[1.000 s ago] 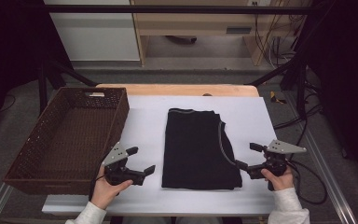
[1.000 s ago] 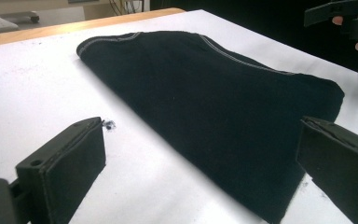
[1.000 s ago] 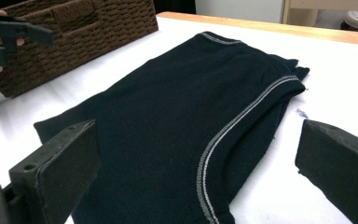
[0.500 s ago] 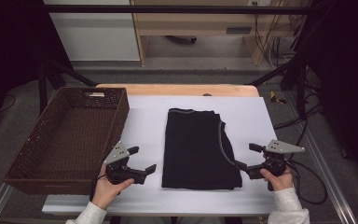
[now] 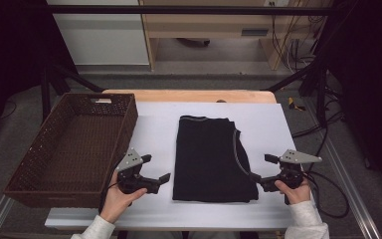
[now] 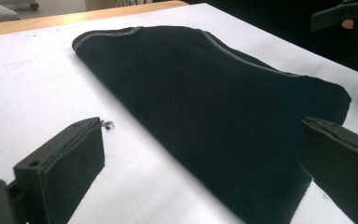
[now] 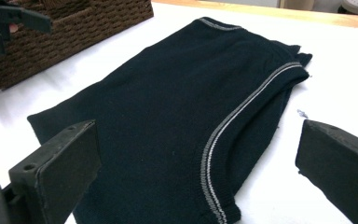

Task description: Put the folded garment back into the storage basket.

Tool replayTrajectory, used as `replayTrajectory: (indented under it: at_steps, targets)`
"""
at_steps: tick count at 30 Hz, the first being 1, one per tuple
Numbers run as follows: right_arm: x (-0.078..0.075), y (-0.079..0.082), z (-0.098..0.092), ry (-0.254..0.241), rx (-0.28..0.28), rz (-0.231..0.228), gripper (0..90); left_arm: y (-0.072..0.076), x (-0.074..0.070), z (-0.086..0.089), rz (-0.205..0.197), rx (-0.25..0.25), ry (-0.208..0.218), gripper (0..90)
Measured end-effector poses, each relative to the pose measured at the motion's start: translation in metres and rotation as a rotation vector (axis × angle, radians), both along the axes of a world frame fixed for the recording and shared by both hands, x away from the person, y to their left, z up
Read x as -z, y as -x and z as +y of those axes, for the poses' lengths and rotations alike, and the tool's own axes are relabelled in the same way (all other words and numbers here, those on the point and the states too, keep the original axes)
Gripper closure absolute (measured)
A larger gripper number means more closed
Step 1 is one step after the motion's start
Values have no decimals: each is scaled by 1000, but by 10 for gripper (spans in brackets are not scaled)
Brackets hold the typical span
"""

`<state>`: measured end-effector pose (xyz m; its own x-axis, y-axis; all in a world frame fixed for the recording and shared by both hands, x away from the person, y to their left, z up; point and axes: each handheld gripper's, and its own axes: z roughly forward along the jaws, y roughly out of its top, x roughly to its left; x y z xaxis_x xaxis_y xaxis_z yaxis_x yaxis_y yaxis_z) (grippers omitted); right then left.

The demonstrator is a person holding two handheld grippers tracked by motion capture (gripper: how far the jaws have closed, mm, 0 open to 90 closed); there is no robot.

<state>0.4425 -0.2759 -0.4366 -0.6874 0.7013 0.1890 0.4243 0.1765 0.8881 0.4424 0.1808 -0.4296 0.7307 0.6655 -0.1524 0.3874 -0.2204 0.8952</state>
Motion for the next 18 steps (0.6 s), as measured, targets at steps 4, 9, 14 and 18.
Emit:
replayTrajectory:
  at_steps: [4,9,14,18]
  targets:
    - [1,0,3,11,-4,13,3,-5,-3,-4,13,-14,-6,8]
    - [2,2,4,17,-6,13,3,-8,-5,-8,20,-5,-15,7]
    - [2,4,6,20,-9,14,3,-14,-8,-11,25,-13,-12,8]
    - [3,6,6,32,-14,14,3,-17,-11,-12,23,-16,-13,8]
